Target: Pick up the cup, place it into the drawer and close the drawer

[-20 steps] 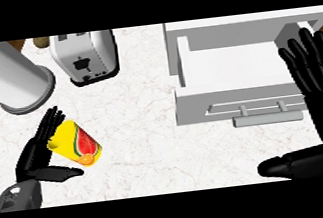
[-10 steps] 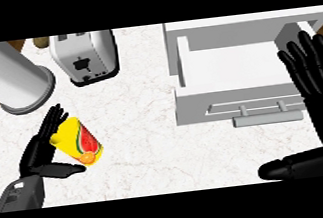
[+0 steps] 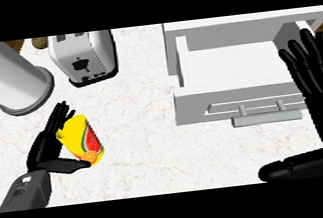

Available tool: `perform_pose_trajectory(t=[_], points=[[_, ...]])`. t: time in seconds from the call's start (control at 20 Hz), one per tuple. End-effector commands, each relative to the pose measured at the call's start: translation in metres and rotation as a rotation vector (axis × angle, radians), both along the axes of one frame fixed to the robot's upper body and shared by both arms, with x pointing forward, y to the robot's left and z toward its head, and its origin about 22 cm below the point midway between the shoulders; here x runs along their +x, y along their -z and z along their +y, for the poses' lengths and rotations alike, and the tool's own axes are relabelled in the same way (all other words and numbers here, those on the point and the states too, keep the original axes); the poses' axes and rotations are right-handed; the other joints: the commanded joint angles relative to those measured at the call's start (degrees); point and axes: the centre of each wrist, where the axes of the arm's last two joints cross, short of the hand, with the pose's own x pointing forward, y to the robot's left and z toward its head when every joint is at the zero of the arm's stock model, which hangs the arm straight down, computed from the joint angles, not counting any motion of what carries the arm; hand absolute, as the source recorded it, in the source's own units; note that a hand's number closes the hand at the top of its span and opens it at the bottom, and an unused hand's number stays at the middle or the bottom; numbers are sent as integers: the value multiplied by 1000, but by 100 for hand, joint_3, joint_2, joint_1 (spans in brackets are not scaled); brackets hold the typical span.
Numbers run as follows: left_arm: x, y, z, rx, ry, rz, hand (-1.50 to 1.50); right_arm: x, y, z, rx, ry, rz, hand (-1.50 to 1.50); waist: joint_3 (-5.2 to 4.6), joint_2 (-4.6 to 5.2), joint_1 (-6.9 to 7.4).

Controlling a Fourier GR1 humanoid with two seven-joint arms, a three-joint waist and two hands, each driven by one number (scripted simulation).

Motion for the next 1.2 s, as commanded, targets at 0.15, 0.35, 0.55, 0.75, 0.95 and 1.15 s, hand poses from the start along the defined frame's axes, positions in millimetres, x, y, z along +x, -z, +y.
perform_pose_trajectory(t=[0.15, 0.35, 0.55, 0.75, 0.95, 1.15], points=[[-21, 26, -20, -218, 173, 38, -150, 0, -2, -2, 7, 8, 5, -150, -66, 35, 16], [-24, 29, -24, -262, 186, 20, 150, 5, -7, -6, 5, 15, -10, -150, -71, 54, 13], [-18, 16, -10, -275, 194, -66, 150, 2, -4, -18, 3, 8, 11, -150, -64, 37, 35], [-16, 18, -19, -219, 17, -111, 150, 4, -3, -14, -7, 33, -14, -150, -58, 25, 59], [-25, 32, -42, -194, -325, -143, 150, -16, 4, -3, -16, 16, 4, -150, -58, 6, 34], [-15, 24, -50, -168, -364, -229, 150, 3, -3, -18, -9, 14, 10, -150, -55, 19, 71]])
